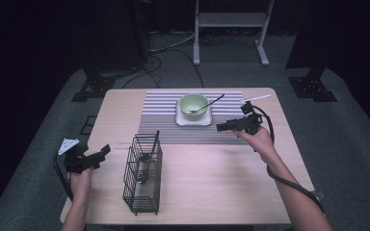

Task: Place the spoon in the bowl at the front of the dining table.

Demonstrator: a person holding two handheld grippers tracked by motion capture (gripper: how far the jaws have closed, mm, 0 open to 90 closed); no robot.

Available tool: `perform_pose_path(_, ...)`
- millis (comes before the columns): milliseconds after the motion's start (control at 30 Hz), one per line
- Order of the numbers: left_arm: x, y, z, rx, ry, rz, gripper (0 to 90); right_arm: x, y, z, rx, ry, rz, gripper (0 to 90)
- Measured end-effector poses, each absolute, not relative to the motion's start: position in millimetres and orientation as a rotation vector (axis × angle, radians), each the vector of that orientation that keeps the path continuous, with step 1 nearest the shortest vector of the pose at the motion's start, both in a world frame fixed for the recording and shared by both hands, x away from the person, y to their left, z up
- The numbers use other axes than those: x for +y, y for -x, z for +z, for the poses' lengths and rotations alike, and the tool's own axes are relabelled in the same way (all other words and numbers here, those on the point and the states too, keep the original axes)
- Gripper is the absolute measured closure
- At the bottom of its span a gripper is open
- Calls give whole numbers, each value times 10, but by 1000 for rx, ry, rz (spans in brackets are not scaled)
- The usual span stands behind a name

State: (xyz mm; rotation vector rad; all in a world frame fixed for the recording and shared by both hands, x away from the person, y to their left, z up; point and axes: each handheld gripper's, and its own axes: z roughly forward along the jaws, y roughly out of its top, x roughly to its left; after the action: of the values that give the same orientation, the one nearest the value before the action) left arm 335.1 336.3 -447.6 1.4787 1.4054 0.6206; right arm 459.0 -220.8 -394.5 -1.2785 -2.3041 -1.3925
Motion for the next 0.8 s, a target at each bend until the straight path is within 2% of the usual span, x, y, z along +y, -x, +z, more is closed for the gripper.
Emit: perform_pose_path(800, 3354, -3354, -4482, 1405, -1486, 620, 0, -2161, -4393, -3999, -2342, 1199, -1344, 146)
